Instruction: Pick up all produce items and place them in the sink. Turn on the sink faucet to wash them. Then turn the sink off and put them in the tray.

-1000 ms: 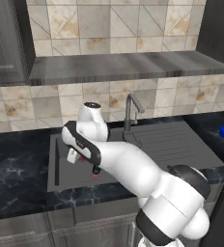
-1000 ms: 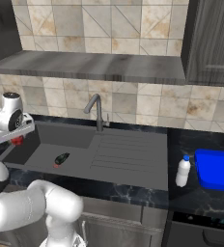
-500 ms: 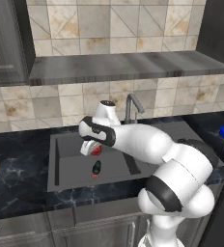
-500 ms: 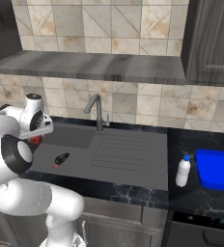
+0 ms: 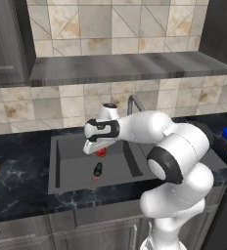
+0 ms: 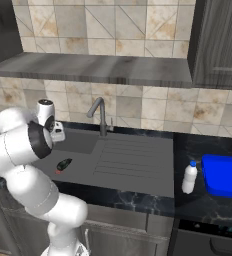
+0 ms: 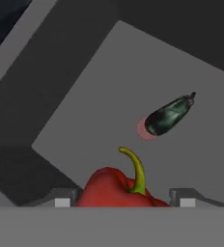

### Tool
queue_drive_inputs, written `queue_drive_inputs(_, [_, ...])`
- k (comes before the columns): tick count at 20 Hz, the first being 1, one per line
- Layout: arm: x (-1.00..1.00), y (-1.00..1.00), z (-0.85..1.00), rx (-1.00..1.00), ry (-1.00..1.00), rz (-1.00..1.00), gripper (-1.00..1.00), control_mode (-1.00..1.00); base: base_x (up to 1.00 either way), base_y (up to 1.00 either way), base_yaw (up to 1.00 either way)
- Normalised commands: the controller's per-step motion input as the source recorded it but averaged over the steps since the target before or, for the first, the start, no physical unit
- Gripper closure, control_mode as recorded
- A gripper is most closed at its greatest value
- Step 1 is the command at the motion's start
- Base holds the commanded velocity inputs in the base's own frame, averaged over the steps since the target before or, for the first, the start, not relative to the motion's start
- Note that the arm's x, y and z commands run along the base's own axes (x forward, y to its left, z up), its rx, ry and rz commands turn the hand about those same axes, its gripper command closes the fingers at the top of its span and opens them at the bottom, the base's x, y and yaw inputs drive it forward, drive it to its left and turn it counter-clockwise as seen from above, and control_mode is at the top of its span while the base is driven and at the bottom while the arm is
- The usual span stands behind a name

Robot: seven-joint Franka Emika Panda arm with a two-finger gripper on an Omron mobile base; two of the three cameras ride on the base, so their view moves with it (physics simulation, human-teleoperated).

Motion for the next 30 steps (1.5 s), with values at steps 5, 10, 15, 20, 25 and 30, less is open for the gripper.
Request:
queue_drive_inputs(5, [0.07, -0.13, -0.42, -0.07, 0.01, -0.20, 1.00, -1.00, 0.00, 0.00, 0.00])
queue_drive_inputs(10, [0.13, -0.17, -0.38, -0.03, 0.04, -0.21, 1.00, -1.00, 0.00, 0.00, 0.00])
queue_drive_inputs(15, [0.16, -0.14, -0.35, 0.00, 0.07, -0.21, 1.00, -1.00, 0.00, 0.00, 0.00])
queue_drive_inputs(20, [0.22, -0.05, -0.36, -0.01, 0.04, -0.17, 1.00, -1.00, 0.00, 0.00, 0.00])
queue_drive_inputs(25, [0.28, 0.00, -0.31, -0.04, 0.00, -0.15, 1.00, -1.00, 0.00, 0.00, 0.00])
queue_drive_inputs(30, [0.28, 0.00, -0.28, -0.04, 0.00, -0.12, 1.00, -1.00, 0.00, 0.00, 0.00])
